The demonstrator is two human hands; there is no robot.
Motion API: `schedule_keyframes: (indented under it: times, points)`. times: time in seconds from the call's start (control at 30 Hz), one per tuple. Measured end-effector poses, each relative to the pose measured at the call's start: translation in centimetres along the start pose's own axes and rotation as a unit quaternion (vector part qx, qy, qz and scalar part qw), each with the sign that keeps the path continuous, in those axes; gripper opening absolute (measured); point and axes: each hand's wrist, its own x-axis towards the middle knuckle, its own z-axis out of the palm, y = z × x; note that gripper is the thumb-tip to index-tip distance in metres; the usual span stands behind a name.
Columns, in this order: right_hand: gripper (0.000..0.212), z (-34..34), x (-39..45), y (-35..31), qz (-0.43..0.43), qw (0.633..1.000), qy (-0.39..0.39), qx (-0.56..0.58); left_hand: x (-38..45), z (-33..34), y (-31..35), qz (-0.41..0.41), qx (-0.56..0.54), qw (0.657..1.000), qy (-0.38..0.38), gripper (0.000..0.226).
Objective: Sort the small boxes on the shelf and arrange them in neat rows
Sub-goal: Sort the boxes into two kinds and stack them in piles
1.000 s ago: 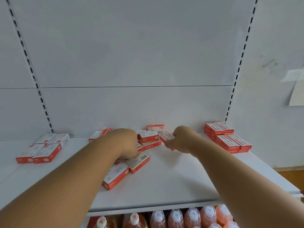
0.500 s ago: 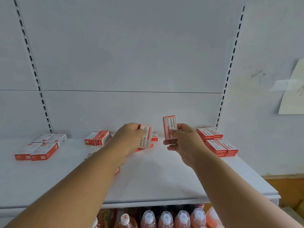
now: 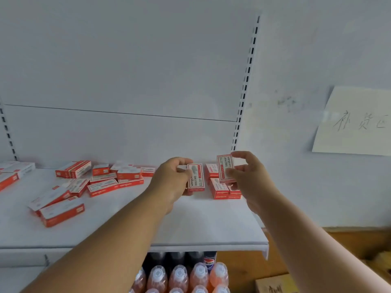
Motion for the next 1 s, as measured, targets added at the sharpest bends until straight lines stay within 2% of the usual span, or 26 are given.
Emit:
schedule_keyframes:
  times: [0.13,0.33,0.4,0.53,0.67,0.87,1.0]
  points:
    - [0.029,-2.5,1.3,0.7,0.023,0.997,0.008,-0.074,0.7,3.0,0.3,0.022,0.143,0.988,0.056,0.018]
    - [0.007,-3.0,3.9,2.7,0.059,0.992,0.032,-0.107,1.5,6.6,-0.3,0.001,0.175,0.981,0.08,0.002]
    - [0.007,-3.2,4.6,3.4,0.065,0.989,0.032,-0.127,2.0,7.3,-0.8,0.0,0.205,0.976,0.078,0.012]
    - [0.019,-3.4,5.6,4.4,0.023,0.97,-0.002,-0.24,3.3,8.2,-1.9,0.011,0.302,0.951,0.068,0.011]
    - [0.029,-3.5,6.0,4.6,-0.018,0.931,-0.019,-0.364,4.0,8.7,-2.4,0.02,0.337,0.938,0.077,0.015]
    - [0.026,-3.1,6.0,3.9,-0.079,0.905,-0.01,-0.417,4.8,9.1,-2.2,0.043,0.362,0.928,0.079,0.022]
    - [0.021,-2.3,5.6,2.9,-0.139,0.9,-0.003,-0.413,4.2,8.5,-1.8,0.067,0.353,0.929,0.093,0.013]
